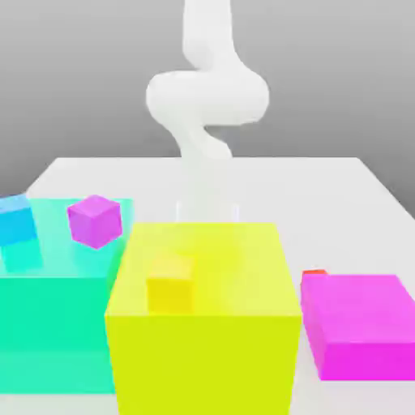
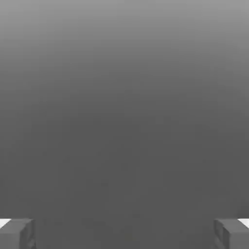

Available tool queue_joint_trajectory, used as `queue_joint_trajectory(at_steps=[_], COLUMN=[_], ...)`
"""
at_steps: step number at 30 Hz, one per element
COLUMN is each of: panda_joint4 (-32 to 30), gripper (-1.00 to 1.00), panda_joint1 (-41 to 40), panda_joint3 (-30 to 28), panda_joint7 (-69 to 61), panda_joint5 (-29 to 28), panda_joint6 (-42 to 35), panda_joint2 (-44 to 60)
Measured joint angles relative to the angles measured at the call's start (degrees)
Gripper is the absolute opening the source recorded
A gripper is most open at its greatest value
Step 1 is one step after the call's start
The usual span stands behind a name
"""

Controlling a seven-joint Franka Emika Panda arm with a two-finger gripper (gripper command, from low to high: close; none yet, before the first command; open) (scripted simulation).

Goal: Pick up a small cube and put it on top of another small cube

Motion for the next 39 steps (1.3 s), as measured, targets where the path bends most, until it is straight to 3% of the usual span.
queue_joint_trajectory(at_steps=[11,18,23,27,31,34,37,39], panda_joint4=[-15.0,-24.5,-31.3,-35.2,-34.5,-33.5,-32.8,-32.5], gripper=[0.0,0.0,0.0,0.0,0.0,0.0,0.0,0.0], panda_joint1=[9.3,14.6,17.1,16.8,17.1,23.2,31.0,35.6], panda_joint3=[7.9,15.5,21.8,25.5,21.9,13.6,4.9,0.7], panda_joint7=[6.3,12.4,19.0,26.4,33.8,39.4,42.4,42.3], panda_joint5=[9.0,11.9,11.1,5.3,-5.5,-13.6,-17.4,-17.0], panda_joint6=[13.1,21.5,27.8,32.8,37.0,40.1,43.2,45.4], panda_joint2=[16.0,25.9,32.9,38.6,44.2,48.3,52.1,54.6])
